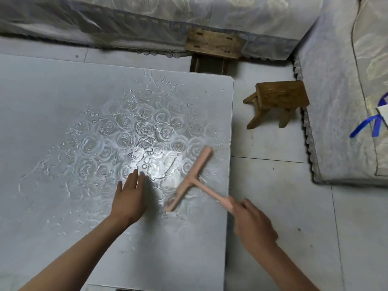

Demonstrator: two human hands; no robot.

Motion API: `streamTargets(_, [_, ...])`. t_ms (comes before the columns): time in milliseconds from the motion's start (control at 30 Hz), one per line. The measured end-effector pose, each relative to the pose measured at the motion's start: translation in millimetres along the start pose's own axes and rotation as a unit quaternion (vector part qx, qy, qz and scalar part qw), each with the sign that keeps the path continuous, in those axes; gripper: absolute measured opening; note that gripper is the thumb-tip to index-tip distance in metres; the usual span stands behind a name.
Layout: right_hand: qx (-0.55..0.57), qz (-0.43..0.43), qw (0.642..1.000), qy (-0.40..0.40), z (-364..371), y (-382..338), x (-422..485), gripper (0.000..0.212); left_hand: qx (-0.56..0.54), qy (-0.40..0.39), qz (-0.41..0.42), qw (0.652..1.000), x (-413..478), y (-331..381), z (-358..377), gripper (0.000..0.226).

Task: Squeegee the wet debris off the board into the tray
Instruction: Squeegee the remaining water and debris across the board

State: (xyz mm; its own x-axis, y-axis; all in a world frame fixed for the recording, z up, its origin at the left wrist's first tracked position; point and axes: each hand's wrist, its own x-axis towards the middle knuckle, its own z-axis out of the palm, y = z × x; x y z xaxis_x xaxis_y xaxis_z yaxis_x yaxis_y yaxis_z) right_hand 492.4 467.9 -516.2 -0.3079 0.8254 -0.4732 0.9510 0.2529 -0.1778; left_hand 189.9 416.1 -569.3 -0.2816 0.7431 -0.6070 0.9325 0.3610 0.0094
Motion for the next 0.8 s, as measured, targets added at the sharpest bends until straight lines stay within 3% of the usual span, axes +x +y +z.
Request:
streamTargets(67, [-0.016, -0.017, 0.999, 0.034, -7.3, -7.8, 8.7, 0.049, 0.001, -0.004, -0.014, 1.0, -6.5, 7.9, 4.7, 0.077])
streamTargets(200, [0.043, 0.012, 0.998, 0.053, -36.7, 44.1, -23.4, 0.038, 0.002, -0.029, -0.055, 0.998, -28.2, 27.9, 12.5, 0.076])
streamTargets(300, [-0.004, 0.046, 0.999, -0.008, -34.5, 65.6, -37.3, 0.039, -0.004, -0.045, -0.075, 0.996, -41.1, 32.2, 18.3, 0.077])
streamTargets(500, [0.034, -0.058, 0.998, -0.007, -10.3, -10.6, 26.8, 0.056, -0.041, -0.054, -0.124, 0.99, -50.0, 20.4, 26.3, 0.074])
streamTargets(600, [0.023, -0.113, 0.993, -0.016, -19.5, -44.5, 63.5, 0.053, -0.047, -0.057, -0.129, 0.989, -52.3, 12.8, 26.1, 0.073])
streamTargets(800, [-0.047, -0.092, 0.995, -0.012, -68.6, 25.8, 59.4, 0.037, -0.07, -0.075, -0.161, 0.982, -57.5, -11.3, 27.9, 0.07])
